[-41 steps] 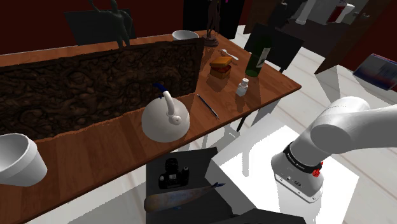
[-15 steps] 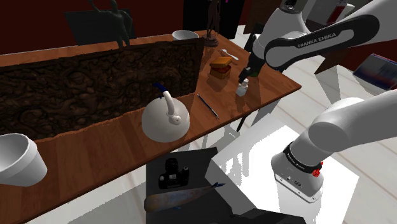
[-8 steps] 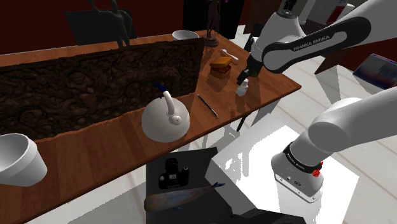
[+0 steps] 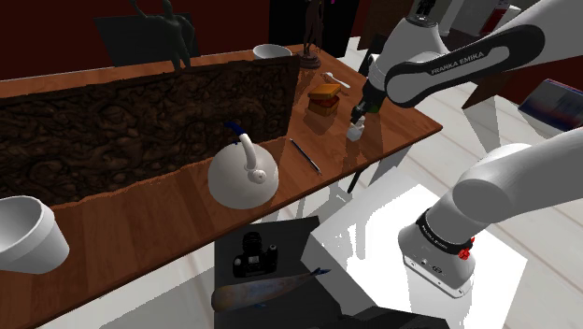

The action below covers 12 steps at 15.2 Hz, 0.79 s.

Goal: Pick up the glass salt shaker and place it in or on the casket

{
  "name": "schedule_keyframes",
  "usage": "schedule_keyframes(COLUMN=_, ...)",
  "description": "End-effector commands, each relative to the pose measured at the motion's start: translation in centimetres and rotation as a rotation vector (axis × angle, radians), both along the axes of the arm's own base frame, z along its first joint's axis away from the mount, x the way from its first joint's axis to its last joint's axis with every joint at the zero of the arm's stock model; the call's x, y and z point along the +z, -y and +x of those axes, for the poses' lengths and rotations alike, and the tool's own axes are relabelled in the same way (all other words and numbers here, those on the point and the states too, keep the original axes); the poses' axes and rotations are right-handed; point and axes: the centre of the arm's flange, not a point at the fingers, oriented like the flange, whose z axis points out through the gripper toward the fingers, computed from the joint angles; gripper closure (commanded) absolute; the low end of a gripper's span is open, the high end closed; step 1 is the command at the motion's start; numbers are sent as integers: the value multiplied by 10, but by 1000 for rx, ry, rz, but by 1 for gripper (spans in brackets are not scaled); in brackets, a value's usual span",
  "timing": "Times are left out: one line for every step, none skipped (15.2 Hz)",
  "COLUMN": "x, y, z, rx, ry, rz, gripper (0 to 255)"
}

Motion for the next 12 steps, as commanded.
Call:
schedule_keyframes(x=-1, y=0, z=0, rx=0, ry=-1, rz=0, gripper=255)
schedule_keyframes(x=-1, y=0, z=0, rx=0, ry=-1, rz=0, gripper=255)
schedule_keyframes(x=0, y=0, z=0, rx=0, ry=-1, rz=0, gripper=255)
schedule_keyframes(x=-1, y=0, z=0, rx=0, ry=-1, rz=0, gripper=255)
schedule_keyframes(x=5, y=0, z=0, rx=0, ry=-1, rz=0, gripper=255)
schedule_keyframes(x=10, y=0, z=0, rx=0, ry=-1, rz=0, gripper=255)
schedule_keyframes(x=15, y=0, z=0, rx=0, ry=-1, rz=0, gripper=255)
schedule_keyframes(x=21, y=0, z=0, rx=0, ry=-1, rz=0, gripper=255)
schedule_keyframes(x=26, y=0, z=0, rx=0, ry=-1, rz=0, gripper=255)
schedule_keyframes(x=31, y=0, z=0, rx=0, ry=-1, rz=0, gripper=255)
schedule_keyframes(x=36, y=0, z=0, rx=0, ry=-1, rz=0, gripper=255)
schedule_keyframes(x=42, y=0, z=0, rx=0, ry=-1, rz=0, gripper=255)
